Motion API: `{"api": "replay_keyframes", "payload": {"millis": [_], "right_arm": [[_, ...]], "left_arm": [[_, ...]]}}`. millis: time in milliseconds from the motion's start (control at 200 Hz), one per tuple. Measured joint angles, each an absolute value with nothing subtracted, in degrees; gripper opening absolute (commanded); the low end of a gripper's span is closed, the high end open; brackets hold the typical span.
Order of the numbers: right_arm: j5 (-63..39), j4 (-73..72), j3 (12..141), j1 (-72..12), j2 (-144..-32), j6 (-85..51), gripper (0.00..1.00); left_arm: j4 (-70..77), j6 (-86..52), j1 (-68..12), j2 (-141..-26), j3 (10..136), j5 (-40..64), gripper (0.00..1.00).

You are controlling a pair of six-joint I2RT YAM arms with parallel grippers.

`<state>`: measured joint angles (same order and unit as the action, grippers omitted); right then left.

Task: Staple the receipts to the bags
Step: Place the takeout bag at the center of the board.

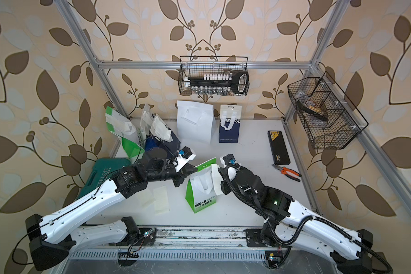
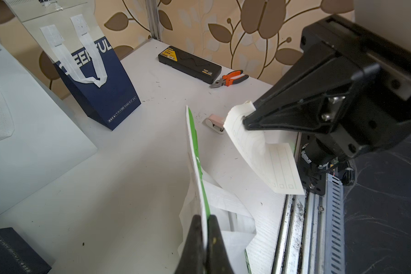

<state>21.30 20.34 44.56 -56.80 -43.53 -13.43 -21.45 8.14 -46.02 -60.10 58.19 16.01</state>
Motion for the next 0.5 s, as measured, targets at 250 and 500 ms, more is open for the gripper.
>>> {"api": "replay_keyframes", "payload": {"millis": [250, 500], "right_arm": [[21.5, 20.8, 43.4, -56.8, -42.8, -13.4, 0.0], [19.9, 20.9, 43.5, -58.7, -44.2, -13.4, 0.0]], "left_arm": [[-22.0, 6.9, -46.0, -59.0, 56.8, 15.1, 0.4], [-22.9, 6.6, -46.0, -59.4, 56.9, 16.0, 0.44]]}}
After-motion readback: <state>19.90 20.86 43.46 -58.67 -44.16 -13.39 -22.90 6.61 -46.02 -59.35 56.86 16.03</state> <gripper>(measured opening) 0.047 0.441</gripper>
